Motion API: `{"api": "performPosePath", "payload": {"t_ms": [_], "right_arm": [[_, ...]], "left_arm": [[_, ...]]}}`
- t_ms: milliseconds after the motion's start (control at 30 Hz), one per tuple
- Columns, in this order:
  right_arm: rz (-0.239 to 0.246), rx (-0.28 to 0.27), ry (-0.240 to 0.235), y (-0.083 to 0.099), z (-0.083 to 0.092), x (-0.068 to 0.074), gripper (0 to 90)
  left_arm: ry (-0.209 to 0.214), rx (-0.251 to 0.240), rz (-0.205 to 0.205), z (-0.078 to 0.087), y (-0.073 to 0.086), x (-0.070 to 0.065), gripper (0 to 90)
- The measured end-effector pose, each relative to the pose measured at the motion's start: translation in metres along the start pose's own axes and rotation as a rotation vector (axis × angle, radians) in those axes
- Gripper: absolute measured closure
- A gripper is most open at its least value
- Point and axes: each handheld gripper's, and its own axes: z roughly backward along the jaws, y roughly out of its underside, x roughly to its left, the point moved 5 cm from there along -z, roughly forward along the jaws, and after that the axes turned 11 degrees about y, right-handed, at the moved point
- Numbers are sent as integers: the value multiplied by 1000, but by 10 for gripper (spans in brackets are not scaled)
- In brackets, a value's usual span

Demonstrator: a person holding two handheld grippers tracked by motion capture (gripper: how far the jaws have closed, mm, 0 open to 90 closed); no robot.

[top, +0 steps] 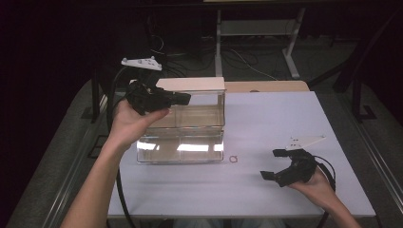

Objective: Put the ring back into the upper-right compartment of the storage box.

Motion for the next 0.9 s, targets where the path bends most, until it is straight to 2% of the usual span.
{"api": "performPosePath", "payload": {"t_ms": [533,900], "right_arm": [[98,86,-47,-21,-29,7,10],[112,127,-70,-20,-39,8,10]], "left_arm": [[2,0,0,-2,-1,-1,885],[15,-10,-2,-4,-2,-2,886]]}}
